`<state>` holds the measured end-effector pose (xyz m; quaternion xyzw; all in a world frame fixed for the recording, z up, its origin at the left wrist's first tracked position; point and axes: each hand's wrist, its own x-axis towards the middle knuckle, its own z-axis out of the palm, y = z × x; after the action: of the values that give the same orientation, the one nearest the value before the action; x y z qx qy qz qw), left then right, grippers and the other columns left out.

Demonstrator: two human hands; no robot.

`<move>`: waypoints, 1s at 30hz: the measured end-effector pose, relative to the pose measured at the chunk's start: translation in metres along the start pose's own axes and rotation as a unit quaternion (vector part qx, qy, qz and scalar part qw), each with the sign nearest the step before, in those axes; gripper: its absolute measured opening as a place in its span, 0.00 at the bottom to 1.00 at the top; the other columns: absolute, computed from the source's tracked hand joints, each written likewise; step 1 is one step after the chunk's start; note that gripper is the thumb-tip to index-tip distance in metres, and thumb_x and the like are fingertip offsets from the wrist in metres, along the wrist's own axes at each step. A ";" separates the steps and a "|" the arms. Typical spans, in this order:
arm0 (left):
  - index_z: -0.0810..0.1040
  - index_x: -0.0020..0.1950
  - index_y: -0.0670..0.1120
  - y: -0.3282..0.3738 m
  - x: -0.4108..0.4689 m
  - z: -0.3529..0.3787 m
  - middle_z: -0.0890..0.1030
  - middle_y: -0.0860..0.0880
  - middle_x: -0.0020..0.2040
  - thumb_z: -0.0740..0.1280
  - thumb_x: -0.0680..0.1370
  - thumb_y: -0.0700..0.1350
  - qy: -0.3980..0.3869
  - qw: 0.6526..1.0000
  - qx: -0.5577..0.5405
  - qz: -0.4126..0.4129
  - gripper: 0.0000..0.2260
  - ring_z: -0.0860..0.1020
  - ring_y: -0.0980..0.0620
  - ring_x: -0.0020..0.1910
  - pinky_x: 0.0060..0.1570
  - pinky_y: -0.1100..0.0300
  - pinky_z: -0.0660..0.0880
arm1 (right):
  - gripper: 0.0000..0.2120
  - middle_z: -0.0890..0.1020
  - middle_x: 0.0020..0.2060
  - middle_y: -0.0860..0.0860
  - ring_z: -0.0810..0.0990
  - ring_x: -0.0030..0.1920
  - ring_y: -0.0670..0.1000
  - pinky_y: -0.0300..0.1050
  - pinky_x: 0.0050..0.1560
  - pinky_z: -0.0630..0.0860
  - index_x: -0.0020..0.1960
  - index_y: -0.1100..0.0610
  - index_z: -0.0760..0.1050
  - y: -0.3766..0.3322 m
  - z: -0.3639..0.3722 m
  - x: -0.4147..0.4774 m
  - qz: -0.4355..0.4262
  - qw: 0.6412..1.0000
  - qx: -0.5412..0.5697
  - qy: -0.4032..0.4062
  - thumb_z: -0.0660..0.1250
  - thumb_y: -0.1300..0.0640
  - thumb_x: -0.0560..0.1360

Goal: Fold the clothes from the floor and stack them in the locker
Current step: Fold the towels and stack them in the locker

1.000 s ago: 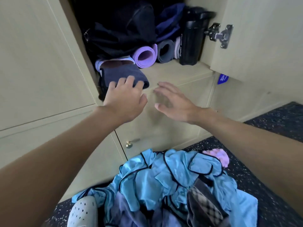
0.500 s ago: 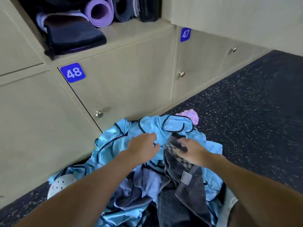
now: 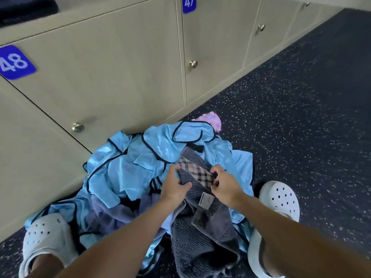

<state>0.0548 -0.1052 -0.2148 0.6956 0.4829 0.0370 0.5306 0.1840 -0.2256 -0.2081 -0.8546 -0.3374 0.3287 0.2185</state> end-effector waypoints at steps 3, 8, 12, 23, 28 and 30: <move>0.73 0.57 0.52 0.018 -0.008 -0.015 0.79 0.41 0.60 0.72 0.77 0.36 0.013 0.998 0.008 0.053 0.16 0.78 0.46 0.57 0.58 0.50 0.77 | 0.14 0.77 0.39 0.54 0.75 0.39 0.52 0.44 0.38 0.71 0.61 0.57 0.70 -0.013 -0.016 -0.001 -0.004 1.000 0.005 0.024 0.59 0.67 0.77; 0.77 0.50 0.56 0.069 -0.038 -0.073 0.80 0.43 0.55 0.71 0.76 0.33 0.032 0.984 0.006 0.174 0.17 0.80 0.44 0.55 0.55 0.47 0.80 | 0.08 0.74 0.37 0.51 0.73 0.35 0.50 0.34 0.26 0.65 0.50 0.56 0.71 -0.059 -0.050 -0.028 -0.026 0.992 0.095 0.074 0.57 0.68 0.79; 0.79 0.49 0.55 0.104 -0.059 -0.102 0.81 0.42 0.55 0.70 0.75 0.31 0.042 0.972 -0.013 0.232 0.17 0.81 0.43 0.55 0.55 0.51 0.80 | 0.09 0.75 0.42 0.50 0.74 0.39 0.49 0.39 0.37 0.70 0.57 0.52 0.70 -0.091 -0.057 -0.042 -0.033 0.968 0.237 0.078 0.67 0.56 0.79; 0.78 0.60 0.45 0.199 -0.168 -0.223 0.82 0.51 0.49 0.69 0.76 0.29 0.125 0.925 -0.100 0.344 0.16 0.82 0.62 0.42 0.45 0.71 0.77 | 0.27 0.79 0.56 0.53 0.77 0.50 0.50 0.43 0.49 0.77 0.69 0.54 0.69 -0.219 -0.127 -0.107 -0.194 0.910 0.362 0.066 0.62 0.75 0.75; 0.73 0.69 0.48 0.209 -0.203 -0.262 0.84 0.52 0.54 0.68 0.77 0.29 0.123 0.914 -0.108 0.370 0.24 0.82 0.60 0.52 0.51 0.69 0.76 | 0.29 0.80 0.59 0.49 0.81 0.55 0.50 0.49 0.58 0.79 0.65 0.45 0.73 -0.283 -0.160 -0.146 -0.294 0.917 0.264 0.061 0.65 0.72 0.73; 0.72 0.72 0.48 0.205 -0.207 -0.267 0.83 0.53 0.58 0.68 0.77 0.30 0.125 0.913 -0.111 0.372 0.26 0.82 0.58 0.55 0.54 0.66 0.77 | 0.23 0.82 0.54 0.51 0.82 0.52 0.50 0.51 0.55 0.80 0.59 0.46 0.78 -0.296 -0.165 -0.156 -0.303 0.914 0.258 0.079 0.65 0.72 0.74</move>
<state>-0.0757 -0.0590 0.1555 0.7516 0.2441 0.3718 0.4871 0.0861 -0.1622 0.1465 -0.6486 -0.4652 0.2534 0.5466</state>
